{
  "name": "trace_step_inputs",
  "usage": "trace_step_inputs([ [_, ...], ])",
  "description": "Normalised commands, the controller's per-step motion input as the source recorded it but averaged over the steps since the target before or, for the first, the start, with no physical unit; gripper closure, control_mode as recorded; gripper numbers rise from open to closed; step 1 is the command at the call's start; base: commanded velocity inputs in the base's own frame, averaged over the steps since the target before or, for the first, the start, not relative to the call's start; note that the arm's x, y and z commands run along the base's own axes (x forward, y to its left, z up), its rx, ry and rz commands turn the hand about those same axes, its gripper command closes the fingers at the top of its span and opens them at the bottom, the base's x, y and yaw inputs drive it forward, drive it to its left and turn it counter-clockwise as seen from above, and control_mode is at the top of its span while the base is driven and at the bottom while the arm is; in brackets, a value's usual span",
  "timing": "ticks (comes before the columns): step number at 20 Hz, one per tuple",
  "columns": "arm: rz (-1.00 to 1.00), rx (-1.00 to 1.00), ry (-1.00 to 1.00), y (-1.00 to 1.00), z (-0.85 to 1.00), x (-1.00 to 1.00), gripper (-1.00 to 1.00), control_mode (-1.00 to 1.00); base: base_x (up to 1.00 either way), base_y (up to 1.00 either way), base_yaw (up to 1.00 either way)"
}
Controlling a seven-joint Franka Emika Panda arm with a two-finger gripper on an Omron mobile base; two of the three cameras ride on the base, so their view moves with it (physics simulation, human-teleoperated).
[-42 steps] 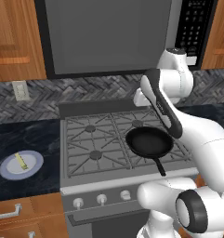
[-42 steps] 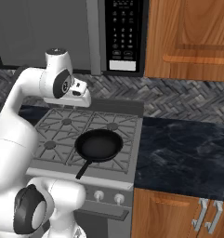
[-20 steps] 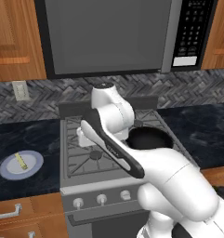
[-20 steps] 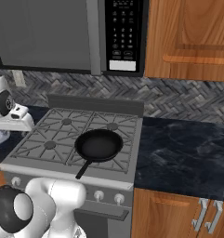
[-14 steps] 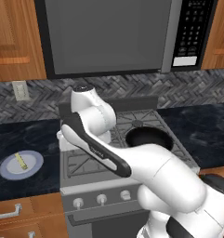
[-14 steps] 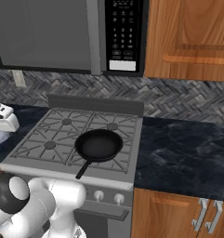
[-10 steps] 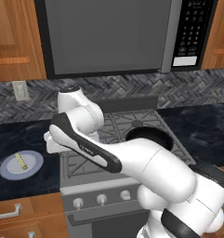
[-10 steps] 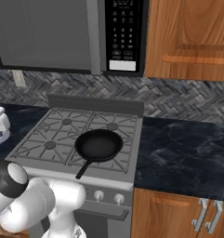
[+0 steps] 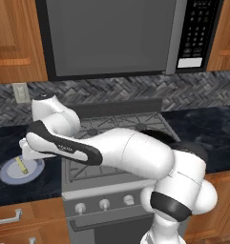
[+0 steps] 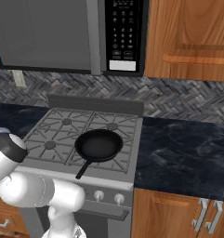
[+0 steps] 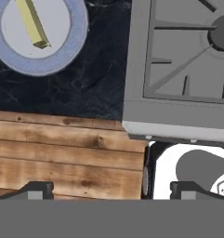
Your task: Pick up the butter stick and place it in the pan. Then turn on the burner for the pan.
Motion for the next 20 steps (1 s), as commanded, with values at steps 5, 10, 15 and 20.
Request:
trace_step_inputs([
  [5,0.0,0.0,-0.01,0.53,-0.26,0.35,-1.0,-1.0,0.0,0.0,0.0],
  [10,0.0,0.0,0.0,0.29,-0.05,0.22,-1.0,-1.0,0.0,0.0,0.0],
  [15,0.0,0.0,0.0,0.14,-0.02,0.3,-1.0,-1.0,0.0,0.0,0.0],
  [20,0.0,0.0,0.0,0.03,-0.16,0.34,-1.0,-1.0,0.0,0.0,0.0],
])
